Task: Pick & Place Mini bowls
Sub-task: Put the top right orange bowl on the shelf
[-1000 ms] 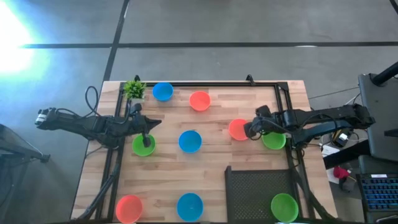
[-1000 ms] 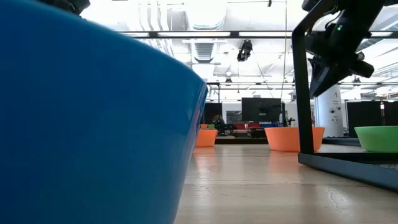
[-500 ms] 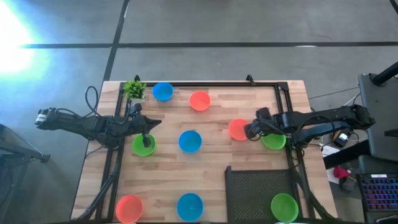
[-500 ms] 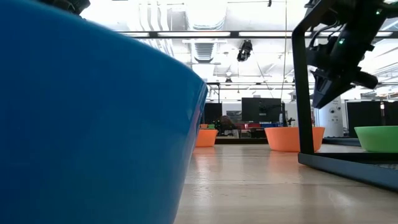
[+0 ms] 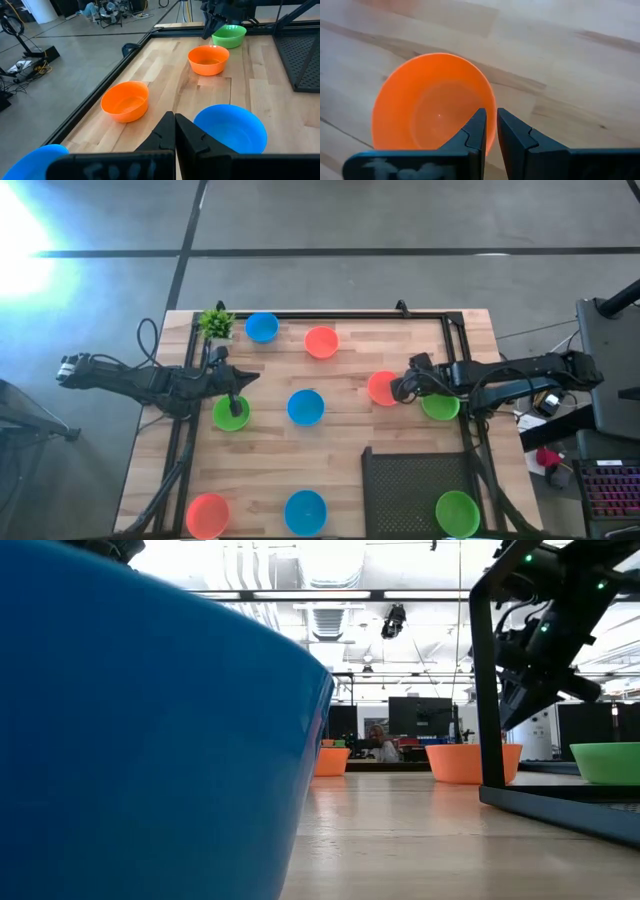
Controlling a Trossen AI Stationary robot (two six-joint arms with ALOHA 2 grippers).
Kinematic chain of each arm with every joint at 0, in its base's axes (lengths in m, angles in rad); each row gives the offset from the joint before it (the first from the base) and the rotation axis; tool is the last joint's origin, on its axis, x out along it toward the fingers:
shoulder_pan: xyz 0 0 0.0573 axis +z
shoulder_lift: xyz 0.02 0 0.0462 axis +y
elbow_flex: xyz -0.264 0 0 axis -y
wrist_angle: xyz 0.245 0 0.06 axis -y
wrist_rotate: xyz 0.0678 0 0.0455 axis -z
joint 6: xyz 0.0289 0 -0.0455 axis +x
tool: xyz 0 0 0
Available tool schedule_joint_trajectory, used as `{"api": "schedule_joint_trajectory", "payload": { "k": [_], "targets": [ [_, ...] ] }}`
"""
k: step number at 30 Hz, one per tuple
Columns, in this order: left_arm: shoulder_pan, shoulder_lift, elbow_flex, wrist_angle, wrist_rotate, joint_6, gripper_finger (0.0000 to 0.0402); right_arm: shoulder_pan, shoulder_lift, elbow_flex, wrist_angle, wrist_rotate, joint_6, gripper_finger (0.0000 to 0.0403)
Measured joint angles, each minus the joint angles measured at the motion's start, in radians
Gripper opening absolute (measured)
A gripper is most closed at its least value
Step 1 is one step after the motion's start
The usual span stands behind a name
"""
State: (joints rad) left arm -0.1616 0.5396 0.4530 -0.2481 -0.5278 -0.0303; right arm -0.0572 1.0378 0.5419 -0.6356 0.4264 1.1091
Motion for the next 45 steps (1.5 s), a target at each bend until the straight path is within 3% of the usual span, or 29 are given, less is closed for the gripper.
{"api": "schedule_joint_trajectory", "payload": {
  "k": [18, 33, 45],
  "targets": [
    [0.000, 0.000, 0.000, 0.000, 0.000, 0.000, 0.0000, -0.003, 0.008, -0.064, 0.086, -0.022, 0.012, 0.0043],
    [0.000, 0.000, 0.000, 0.001, 0.000, 0.000, 0.0000, -0.002, 0.219, -0.016, 0.144, -0.071, -0.061, 0.0043],
    [0.000, 0.000, 0.000, 0.000, 0.000, 0.000, 0.0000, -0.002, 0.186, 0.024, 0.141, -0.068, -0.089, 0.0043]
  ]
}}
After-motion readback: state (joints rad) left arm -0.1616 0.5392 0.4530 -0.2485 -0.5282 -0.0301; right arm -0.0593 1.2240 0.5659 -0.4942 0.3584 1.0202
